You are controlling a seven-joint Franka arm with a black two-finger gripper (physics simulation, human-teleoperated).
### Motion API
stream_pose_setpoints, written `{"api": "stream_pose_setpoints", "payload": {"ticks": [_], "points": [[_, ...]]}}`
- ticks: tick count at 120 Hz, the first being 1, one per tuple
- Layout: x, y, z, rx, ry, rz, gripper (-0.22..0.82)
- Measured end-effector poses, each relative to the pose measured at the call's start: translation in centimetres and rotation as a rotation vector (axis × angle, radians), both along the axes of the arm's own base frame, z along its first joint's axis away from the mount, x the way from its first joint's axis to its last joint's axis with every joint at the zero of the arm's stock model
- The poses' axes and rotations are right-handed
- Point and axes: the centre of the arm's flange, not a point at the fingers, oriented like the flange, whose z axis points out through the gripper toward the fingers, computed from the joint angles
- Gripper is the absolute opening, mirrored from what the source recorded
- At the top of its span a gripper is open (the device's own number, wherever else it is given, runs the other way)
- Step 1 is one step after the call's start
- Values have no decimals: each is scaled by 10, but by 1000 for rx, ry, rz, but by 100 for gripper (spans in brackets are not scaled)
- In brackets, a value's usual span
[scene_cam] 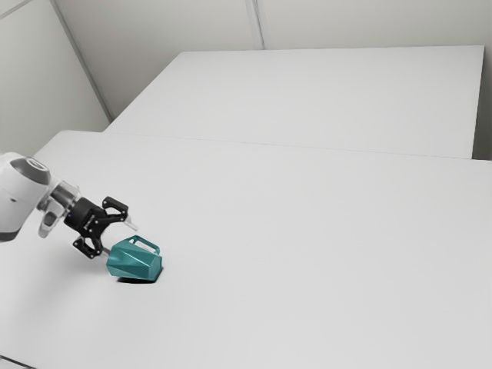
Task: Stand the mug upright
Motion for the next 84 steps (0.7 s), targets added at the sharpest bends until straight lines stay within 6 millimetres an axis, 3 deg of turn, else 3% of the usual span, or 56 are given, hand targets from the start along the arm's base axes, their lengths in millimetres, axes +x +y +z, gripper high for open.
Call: {"api": "stream_pose_setpoints", "payload": {"ticks": [22,54,68,84], "points": [[3,-5,-2,-5,0,-4,59],[8,-11,-1,21,-8,-25,6],[9,-13,0,27,-13,-28,-6],[22,-28,14,42,-49,-61,-13]]}}
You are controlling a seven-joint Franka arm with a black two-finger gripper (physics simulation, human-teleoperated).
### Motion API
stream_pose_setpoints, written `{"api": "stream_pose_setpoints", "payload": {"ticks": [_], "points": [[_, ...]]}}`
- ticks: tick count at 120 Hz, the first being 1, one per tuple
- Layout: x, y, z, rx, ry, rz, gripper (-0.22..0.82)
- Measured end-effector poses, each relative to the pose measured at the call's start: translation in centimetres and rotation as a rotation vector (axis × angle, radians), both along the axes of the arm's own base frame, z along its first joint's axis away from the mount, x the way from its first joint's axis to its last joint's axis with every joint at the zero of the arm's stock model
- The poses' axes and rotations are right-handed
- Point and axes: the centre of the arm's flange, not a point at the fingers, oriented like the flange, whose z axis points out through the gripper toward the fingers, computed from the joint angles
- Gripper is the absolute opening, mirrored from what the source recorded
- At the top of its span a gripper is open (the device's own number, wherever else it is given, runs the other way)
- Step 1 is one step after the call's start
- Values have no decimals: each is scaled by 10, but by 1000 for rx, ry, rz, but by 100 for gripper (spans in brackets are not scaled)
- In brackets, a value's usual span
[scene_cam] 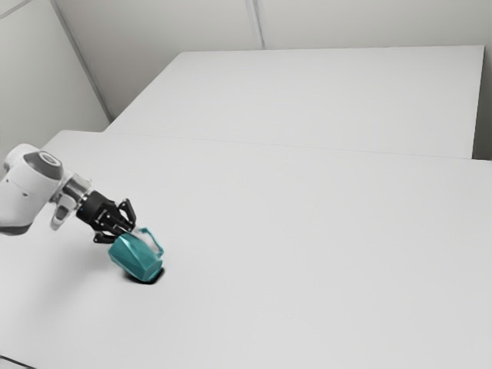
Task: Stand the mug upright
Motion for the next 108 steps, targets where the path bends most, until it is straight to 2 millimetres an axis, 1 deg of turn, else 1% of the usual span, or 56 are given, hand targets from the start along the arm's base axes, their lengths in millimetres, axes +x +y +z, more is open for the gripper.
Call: {"api": "stream_pose_setpoints", "payload": {"ticks": [14,29,37,44,56,65,78,87,108], "points": [[6,-11,13,13,-29,-23,-15],[12,-23,19,31,-47,-48,-17],[14,-29,26,54,-62,-68,-17],[16,-34,37,80,-81,-93,-17],[19,-48,62,146,-124,-156,-18],[21,-58,72,207,-144,-211,-18],[27,-72,88,339,-183,-314,-18],[33,-87,98,440,-219,-400,-18],[48,-136,113,625,-312,-599,-18]]}}
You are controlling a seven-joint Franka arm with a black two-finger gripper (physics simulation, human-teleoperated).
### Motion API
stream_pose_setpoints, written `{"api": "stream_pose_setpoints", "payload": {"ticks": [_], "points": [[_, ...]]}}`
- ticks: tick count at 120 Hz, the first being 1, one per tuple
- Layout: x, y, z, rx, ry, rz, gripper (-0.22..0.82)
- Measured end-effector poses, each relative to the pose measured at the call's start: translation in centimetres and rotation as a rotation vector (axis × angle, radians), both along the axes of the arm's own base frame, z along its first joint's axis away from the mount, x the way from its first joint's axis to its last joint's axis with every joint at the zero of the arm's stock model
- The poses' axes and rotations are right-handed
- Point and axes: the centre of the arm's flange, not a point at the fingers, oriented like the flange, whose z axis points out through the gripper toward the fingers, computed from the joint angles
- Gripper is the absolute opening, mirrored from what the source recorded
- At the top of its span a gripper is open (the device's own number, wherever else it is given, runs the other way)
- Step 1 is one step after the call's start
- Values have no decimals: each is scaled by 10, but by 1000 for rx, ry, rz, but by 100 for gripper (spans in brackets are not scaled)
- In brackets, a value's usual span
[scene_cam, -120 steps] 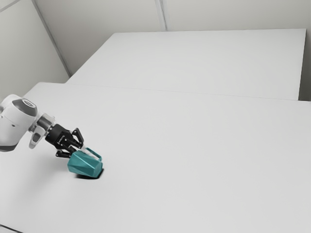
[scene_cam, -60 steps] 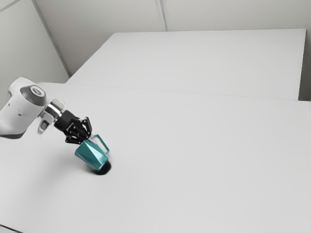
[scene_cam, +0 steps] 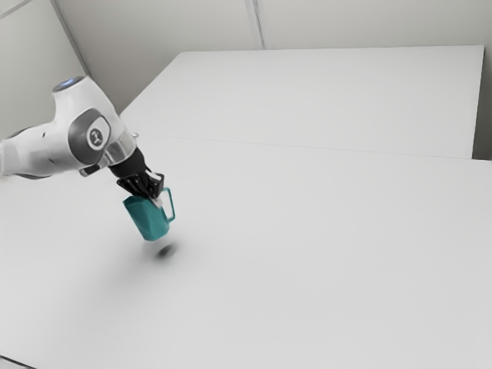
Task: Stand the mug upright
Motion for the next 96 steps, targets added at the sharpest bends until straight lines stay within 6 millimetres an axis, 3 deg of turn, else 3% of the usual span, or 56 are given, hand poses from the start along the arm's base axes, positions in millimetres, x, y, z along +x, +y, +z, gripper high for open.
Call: {"api": "stream_pose_setpoints", "payload": {"ticks": [39,96], "points": [[0,-57,-10,148,-46,-202,-18],[11,-73,-38,217,-113,-287,-18]]}}
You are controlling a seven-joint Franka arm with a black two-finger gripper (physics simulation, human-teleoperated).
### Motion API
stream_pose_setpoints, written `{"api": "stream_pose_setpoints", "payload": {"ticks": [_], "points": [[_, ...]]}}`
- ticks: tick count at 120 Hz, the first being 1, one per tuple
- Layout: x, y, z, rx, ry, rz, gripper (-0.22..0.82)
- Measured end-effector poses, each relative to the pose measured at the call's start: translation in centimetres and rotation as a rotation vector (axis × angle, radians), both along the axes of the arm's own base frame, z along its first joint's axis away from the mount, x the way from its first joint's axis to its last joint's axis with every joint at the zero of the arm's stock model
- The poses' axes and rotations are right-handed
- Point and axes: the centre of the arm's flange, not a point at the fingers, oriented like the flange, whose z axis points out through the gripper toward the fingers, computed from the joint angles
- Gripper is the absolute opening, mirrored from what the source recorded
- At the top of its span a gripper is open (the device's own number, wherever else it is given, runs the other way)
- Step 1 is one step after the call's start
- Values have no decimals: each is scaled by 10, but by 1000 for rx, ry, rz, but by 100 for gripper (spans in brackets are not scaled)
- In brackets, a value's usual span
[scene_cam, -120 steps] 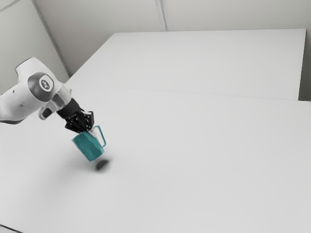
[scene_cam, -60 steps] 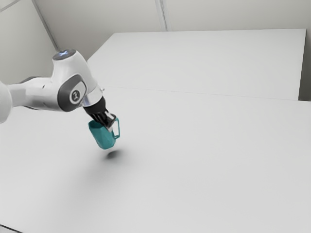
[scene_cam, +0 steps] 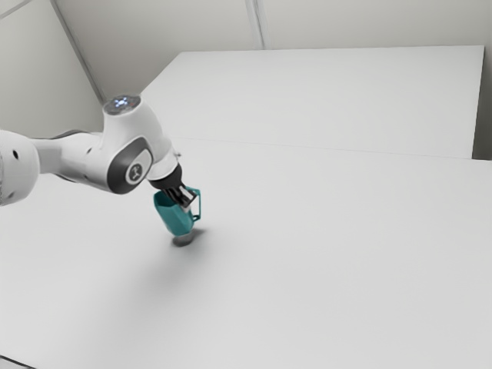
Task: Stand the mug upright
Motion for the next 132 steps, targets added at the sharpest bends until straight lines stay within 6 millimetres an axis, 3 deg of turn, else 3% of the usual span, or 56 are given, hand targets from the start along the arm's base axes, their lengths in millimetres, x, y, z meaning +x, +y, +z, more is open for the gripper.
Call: {"api": "stream_pose_setpoints", "payload": {"ticks": [24,45,57,71,86,117,132], "points": [[3,-10,-23,1,29,-20,-18],[4,-9,-31,1,41,-18,-18],[4,-3,-25,6,34,-10,5],[1,5,-10,9,18,2,28],[-4,10,10,13,4,13,42],[-11,-22,53,17,-5,-41,55],[10,-19,100,16,-36,-26,58]]}}
